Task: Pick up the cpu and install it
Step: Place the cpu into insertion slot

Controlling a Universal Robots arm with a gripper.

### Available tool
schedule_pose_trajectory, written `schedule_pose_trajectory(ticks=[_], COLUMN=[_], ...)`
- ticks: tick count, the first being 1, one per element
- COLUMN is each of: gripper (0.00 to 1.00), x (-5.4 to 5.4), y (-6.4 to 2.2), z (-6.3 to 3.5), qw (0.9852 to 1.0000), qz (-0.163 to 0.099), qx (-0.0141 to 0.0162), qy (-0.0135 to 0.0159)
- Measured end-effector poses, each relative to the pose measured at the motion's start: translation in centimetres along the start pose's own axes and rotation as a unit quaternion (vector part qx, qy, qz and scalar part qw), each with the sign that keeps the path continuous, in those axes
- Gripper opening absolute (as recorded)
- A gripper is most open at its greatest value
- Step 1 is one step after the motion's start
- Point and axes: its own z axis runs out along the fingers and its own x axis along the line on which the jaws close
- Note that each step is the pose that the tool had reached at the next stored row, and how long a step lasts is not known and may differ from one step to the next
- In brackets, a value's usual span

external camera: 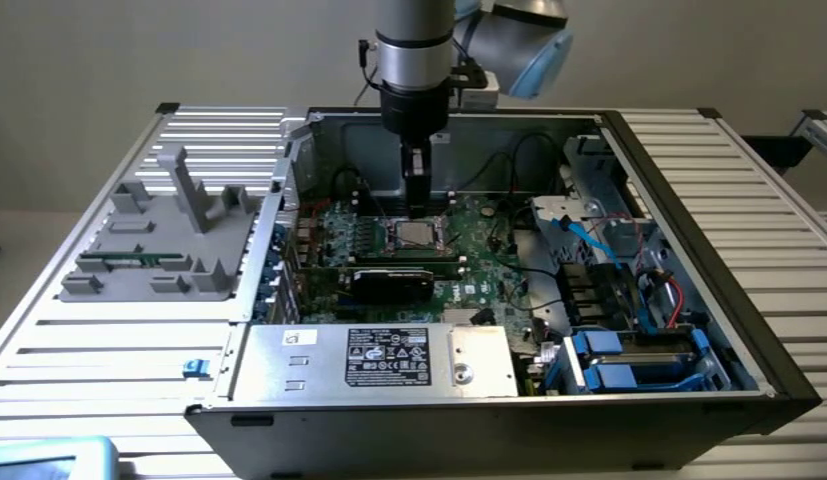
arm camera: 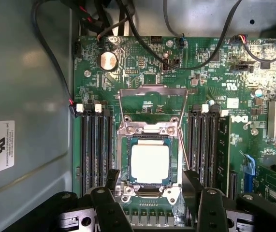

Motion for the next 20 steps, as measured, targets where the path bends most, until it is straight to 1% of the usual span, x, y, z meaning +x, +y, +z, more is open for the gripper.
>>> schedule_pose_trajectory(ticks=[7,19,20], gripper=[0.63,0.63,0.61], x=[-0.19,-0.2,-0.22], y=[0.05,0.06,0.07], z=[-0.74,-0.78,-0.83], qw=[1.0,1.0,1.0], qz=[0.0,0.0,0.0], qx=[0.0005,0.0004,0.0005], qy=[0.0001,0.0001,0.0])
